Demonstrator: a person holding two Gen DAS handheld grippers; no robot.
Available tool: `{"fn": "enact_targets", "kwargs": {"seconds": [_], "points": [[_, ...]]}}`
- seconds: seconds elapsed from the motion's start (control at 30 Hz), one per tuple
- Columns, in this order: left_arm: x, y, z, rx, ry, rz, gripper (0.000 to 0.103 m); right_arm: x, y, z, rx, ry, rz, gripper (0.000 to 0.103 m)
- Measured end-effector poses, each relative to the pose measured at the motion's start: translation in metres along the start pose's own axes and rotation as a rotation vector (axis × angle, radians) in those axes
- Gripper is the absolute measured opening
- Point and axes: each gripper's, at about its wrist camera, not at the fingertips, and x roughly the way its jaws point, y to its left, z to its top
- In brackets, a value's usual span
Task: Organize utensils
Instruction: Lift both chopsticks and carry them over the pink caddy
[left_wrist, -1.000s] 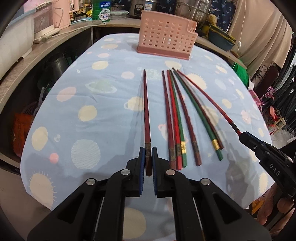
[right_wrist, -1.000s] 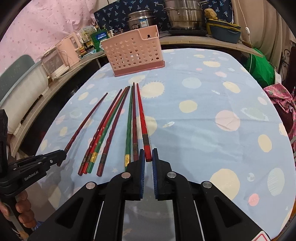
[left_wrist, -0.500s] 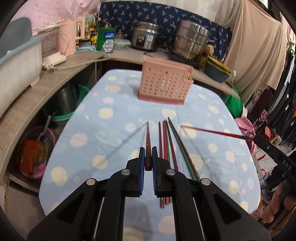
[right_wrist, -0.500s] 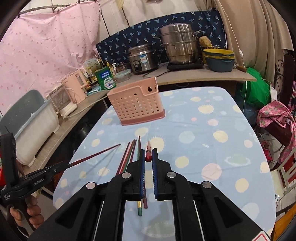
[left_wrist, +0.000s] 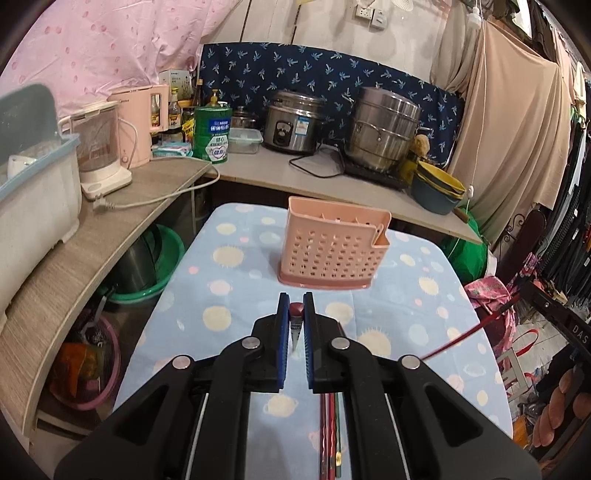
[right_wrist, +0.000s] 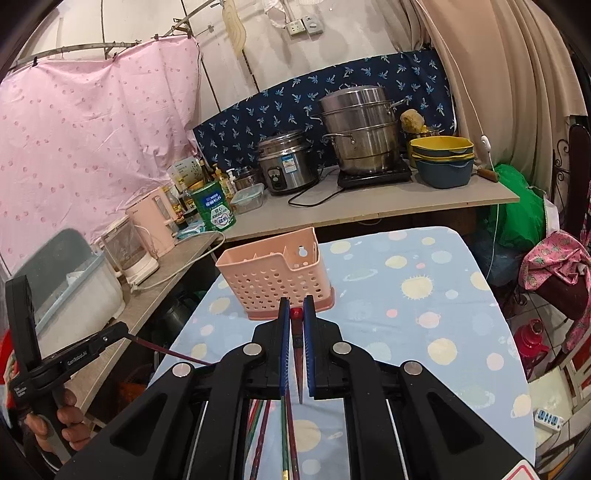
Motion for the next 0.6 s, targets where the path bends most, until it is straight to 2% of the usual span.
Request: {"fn": "enact_targets", "kwargs": {"seconds": [0.13, 0.33, 0.6], "points": [[0.001, -0.005, 0.022, 0.007, -0.028, -0.019, 0.007, 0.004, 0.001, 0.022, 0.02, -0.036, 0.041, 0.007], [-0.007, -0.017, 0.066, 0.025, -0.112, -0.045, 0.007, 0.011, -0.002, 0.061, 0.072, -0.129, 0.091, 0.007], [-0.018, -0.023, 0.141, 0.015, -0.274, -0.047, 0.007, 0.026, 0.005, 0.114, 0.105, -0.262, 0.132, 0.007]]}}
